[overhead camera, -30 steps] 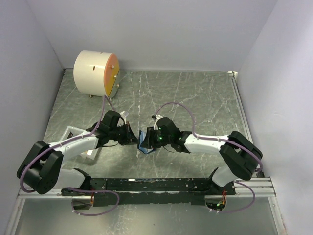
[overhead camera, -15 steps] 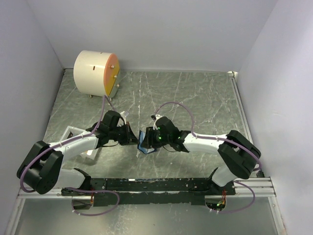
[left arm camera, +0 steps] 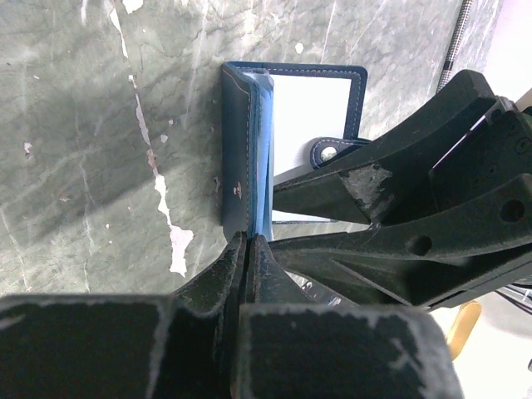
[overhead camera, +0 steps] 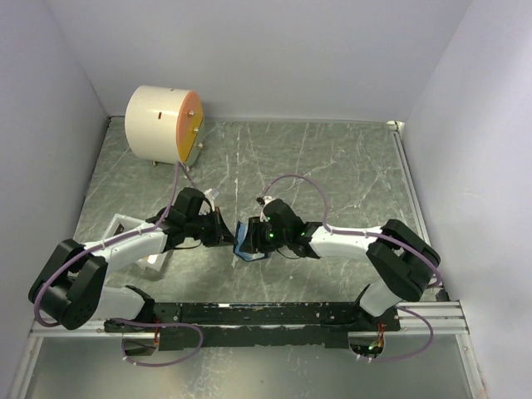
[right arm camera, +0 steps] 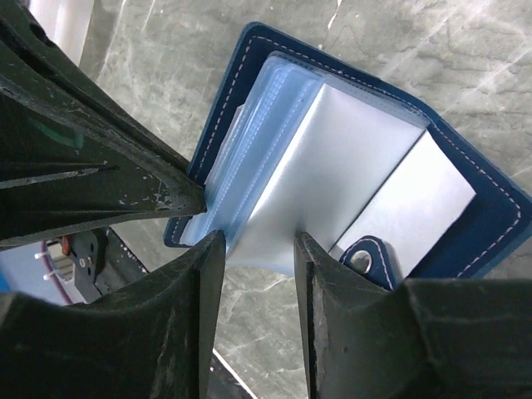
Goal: Put the credit cards into the card holder
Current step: Open the card holder at the center of the board.
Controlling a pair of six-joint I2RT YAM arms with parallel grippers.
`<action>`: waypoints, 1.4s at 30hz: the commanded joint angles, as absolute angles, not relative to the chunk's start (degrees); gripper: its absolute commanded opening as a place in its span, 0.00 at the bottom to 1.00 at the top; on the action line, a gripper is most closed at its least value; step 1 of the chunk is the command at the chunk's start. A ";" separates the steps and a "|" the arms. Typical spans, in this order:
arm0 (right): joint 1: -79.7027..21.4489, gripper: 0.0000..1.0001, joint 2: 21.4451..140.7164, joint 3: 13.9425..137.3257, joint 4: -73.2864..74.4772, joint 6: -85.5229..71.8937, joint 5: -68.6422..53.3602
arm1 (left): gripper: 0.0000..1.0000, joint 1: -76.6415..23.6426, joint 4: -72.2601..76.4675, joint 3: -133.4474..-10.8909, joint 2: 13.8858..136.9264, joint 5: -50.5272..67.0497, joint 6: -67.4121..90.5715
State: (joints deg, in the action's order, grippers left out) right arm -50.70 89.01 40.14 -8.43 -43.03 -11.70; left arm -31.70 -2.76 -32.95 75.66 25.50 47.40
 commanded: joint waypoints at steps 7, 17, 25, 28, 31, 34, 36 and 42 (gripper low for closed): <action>-50.90 0.35 88.94 40.33 -5.56 -41.84 -6.31 | 0.30 -31.99 -2.74 -33.86 75.38 25.10 47.41; -50.97 0.34 89.34 40.08 -6.04 -41.72 -6.38 | 0.47 -31.99 -0.64 -33.62 77.48 26.91 46.77; -50.89 0.34 89.74 39.55 -6.35 -41.67 -6.12 | 0.34 -31.95 -0.75 -33.75 78.72 25.53 46.49; -50.92 0.34 89.99 39.51 -6.46 -41.62 -6.42 | 0.29 -31.97 -0.07 -33.49 78.72 25.60 46.75; -50.90 0.34 89.85 39.47 -6.50 -41.57 -6.34 | 0.27 -31.99 -0.03 -33.57 79.07 25.40 46.68; -50.89 0.34 89.55 39.17 -6.61 -41.58 -6.24 | 0.26 -31.98 0.52 -33.51 79.68 25.59 46.82; -50.91 0.34 89.47 39.03 -6.68 -41.51 -6.28 | 0.21 -31.99 0.89 -33.40 79.93 25.85 47.00; -50.89 0.40 87.24 41.92 -1.70 -40.14 -5.94 | 0.07 -31.99 -3.67 -35.65 77.17 25.03 46.17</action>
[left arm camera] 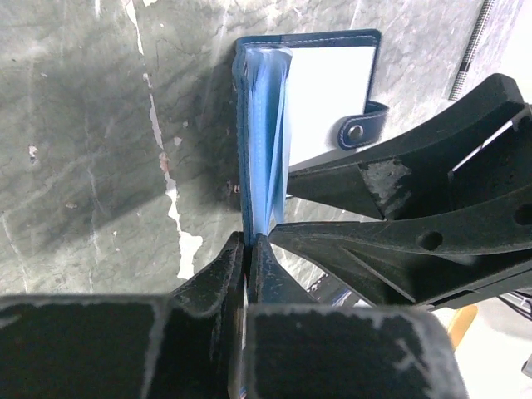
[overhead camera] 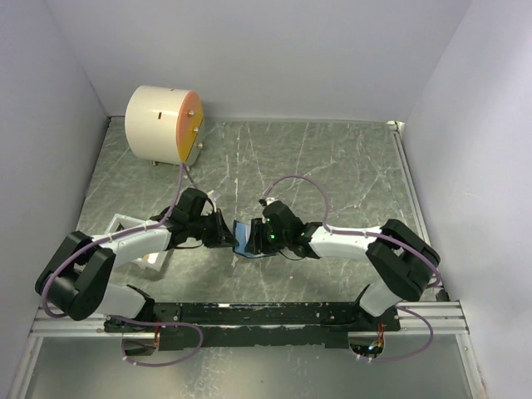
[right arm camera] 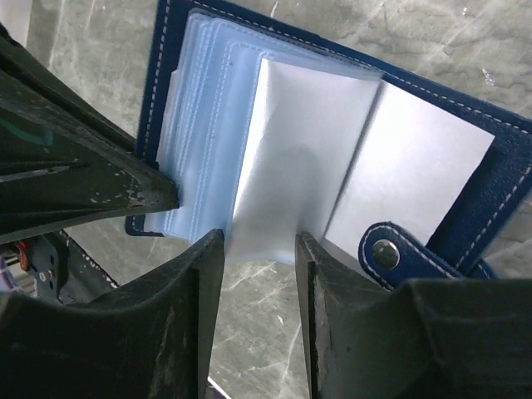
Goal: Put the credit cards into the card holder
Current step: Open the card holder at the center of the board.
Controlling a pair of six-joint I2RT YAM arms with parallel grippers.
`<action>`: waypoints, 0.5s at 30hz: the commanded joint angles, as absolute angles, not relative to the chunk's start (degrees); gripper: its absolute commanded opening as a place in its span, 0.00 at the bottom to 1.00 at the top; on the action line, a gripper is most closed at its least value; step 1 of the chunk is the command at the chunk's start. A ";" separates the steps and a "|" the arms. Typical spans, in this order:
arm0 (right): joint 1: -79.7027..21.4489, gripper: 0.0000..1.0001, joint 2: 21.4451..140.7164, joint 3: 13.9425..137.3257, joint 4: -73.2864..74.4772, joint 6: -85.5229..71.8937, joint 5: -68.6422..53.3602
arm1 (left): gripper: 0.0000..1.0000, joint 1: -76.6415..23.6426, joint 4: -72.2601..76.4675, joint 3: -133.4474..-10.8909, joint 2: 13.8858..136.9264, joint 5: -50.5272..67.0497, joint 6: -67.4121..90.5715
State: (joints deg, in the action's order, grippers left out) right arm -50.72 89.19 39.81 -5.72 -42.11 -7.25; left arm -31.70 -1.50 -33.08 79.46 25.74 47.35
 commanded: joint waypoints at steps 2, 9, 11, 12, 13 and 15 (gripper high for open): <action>-50.90 0.42 83.95 42.44 -0.55 -39.97 -6.34 | 0.07 -31.98 -7.27 -37.30 75.60 23.66 45.71; -50.89 0.43 78.81 37.58 -14.41 -43.49 -15.02 | 0.07 -33.80 -21.46 -44.30 74.70 15.25 43.40; -50.87 0.43 79.92 38.09 -15.36 -44.26 -15.90 | 0.07 -34.88 -24.56 -46.22 75.60 12.72 42.83; -50.93 0.42 80.54 38.93 -14.60 -44.31 -14.81 | 0.07 -35.53 -26.25 -47.36 76.18 11.28 42.61; -50.94 0.43 81.28 39.58 -13.90 -44.56 -13.74 | 0.07 -36.19 -27.64 -48.59 76.84 10.07 42.34; -50.91 0.45 82.80 40.81 -12.94 -44.71 -12.16 | 0.07 -37.04 -29.57 -50.47 77.96 9.27 41.88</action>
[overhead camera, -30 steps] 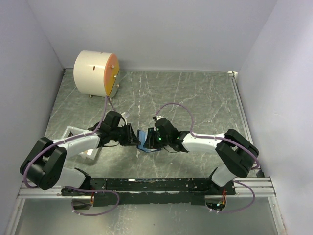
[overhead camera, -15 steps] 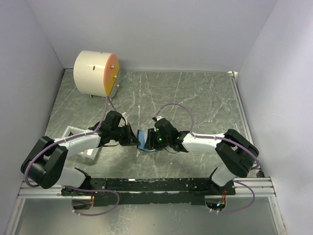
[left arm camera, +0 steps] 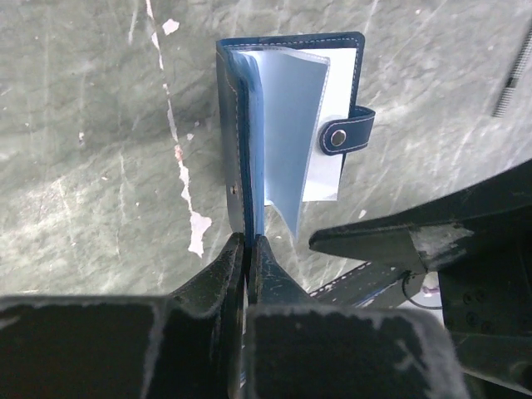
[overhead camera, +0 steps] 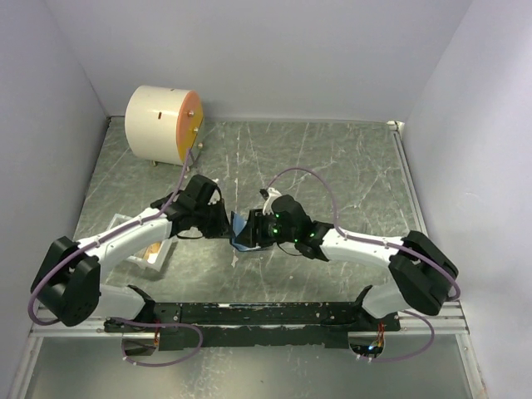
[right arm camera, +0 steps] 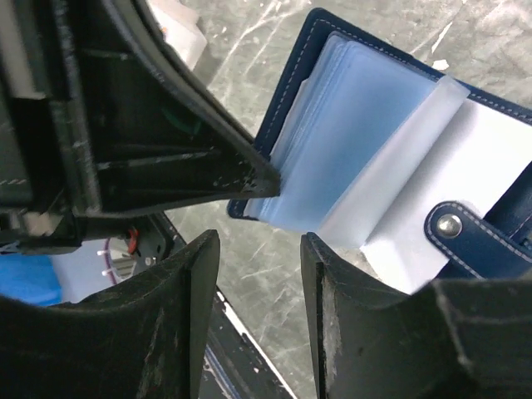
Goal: Put the credit cards into the card holder
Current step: Open the card holder at the center of the board.
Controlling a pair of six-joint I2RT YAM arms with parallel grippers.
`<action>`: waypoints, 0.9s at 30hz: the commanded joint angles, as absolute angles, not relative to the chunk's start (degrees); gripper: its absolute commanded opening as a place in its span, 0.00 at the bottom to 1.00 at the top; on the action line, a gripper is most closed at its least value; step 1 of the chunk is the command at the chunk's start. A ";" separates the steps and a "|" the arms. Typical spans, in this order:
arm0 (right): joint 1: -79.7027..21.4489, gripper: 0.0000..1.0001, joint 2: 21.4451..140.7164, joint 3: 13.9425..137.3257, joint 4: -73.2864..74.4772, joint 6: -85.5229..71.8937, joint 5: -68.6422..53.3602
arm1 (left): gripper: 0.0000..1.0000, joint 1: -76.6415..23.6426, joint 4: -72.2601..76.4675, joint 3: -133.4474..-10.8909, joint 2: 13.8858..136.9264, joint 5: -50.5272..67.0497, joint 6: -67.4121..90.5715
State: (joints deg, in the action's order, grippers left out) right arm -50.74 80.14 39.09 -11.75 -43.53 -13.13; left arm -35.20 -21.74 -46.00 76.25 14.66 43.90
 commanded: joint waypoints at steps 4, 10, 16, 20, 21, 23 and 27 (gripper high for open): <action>-50.89 0.48 84.70 41.49 -14.61 -44.56 -12.63 | 0.07 -37.51 -29.52 -51.35 78.45 11.26 42.52; -50.90 0.47 88.48 41.78 -12.79 -44.62 -11.26 | 0.07 -37.50 -28.87 -51.11 77.96 12.78 42.98; -50.90 0.44 89.20 41.50 -11.66 -43.95 -8.89 | 0.07 -37.48 -27.43 -50.41 77.69 13.89 43.50; -50.93 0.42 88.46 41.25 -8.96 -43.24 -5.80 | 0.07 -37.50 -28.00 -50.12 78.16 12.76 43.12; -50.94 0.42 88.09 41.37 -7.63 -42.86 -4.50 | 0.07 -37.53 -28.15 -50.08 78.33 12.36 43.01; -50.94 0.42 87.32 41.68 -4.24 -42.34 -1.90 | 0.07 -37.48 -28.32 -50.08 78.86 11.93 42.98; -50.89 0.43 84.59 44.37 3.12 -41.44 1.27 | 0.07 -37.53 -27.65 -49.69 78.94 12.66 43.11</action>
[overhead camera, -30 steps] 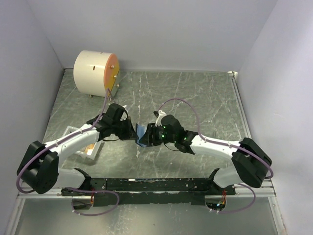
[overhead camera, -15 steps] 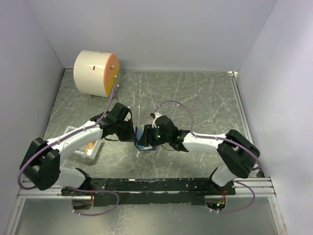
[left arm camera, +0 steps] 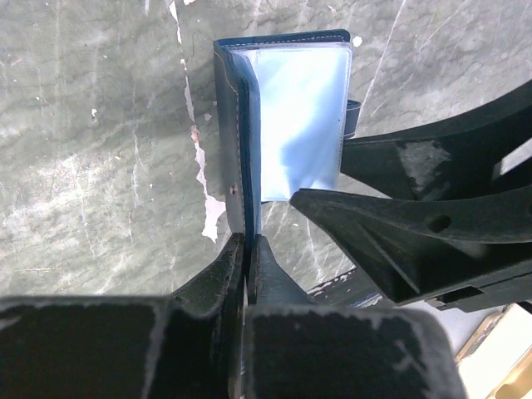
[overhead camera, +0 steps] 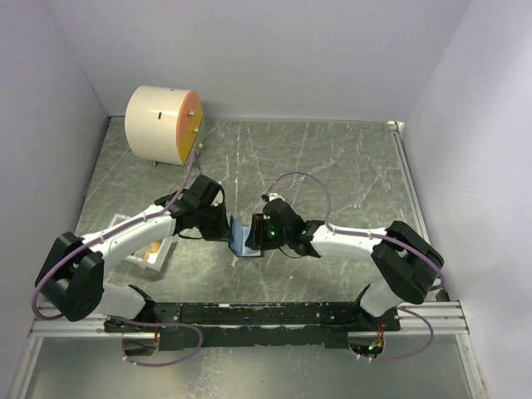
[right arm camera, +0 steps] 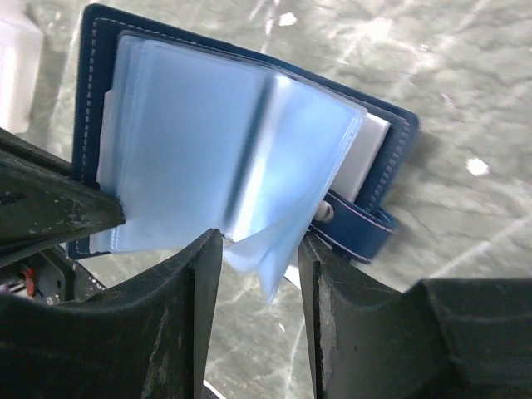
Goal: Put the credit cards into the card holder
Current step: Open the card holder at the center of the board.
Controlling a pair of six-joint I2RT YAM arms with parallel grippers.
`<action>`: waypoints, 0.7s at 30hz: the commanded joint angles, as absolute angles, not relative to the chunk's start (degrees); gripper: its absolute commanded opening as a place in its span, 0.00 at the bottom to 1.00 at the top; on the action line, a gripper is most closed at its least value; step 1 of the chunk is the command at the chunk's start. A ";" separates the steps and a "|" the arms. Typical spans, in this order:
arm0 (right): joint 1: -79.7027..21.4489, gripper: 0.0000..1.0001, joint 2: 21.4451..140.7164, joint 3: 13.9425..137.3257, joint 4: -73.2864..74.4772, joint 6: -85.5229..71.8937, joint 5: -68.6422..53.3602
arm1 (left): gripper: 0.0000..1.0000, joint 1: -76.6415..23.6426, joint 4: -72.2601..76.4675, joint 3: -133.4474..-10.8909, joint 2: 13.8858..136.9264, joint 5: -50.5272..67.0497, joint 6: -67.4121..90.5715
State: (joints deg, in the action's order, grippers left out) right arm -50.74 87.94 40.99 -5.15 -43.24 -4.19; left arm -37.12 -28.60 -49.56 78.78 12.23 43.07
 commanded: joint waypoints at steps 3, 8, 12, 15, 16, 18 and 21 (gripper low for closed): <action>-50.97 0.43 81.28 46.34 6.51 -41.42 0.62 | 0.07 -37.49 -26.08 -48.90 78.66 12.84 43.53; -50.99 0.43 75.86 44.29 -1.91 -44.72 -5.67 | 0.07 -37.49 -24.56 -47.93 79.09 13.45 43.81; -50.94 0.42 77.59 40.43 -12.49 -48.30 -10.27 | 0.07 -37.53 -22.97 -47.12 79.27 14.78 44.64; -50.93 0.41 81.24 40.31 -16.96 -49.41 -13.77 | 0.07 -37.53 -20.72 -45.83 78.40 16.25 45.01; -50.93 0.41 82.61 40.46 -18.26 -49.79 -15.00 | 0.07 -37.52 -20.39 -45.58 78.09 16.13 44.92; -50.94 0.40 84.99 41.04 -19.25 -50.17 -16.60 | 0.07 -37.50 -20.47 -45.66 77.98 15.77 44.71; -50.91 0.39 86.62 41.04 -17.56 -49.50 -14.16 | 0.07 -37.51 -19.51 -45.99 78.43 17.24 43.97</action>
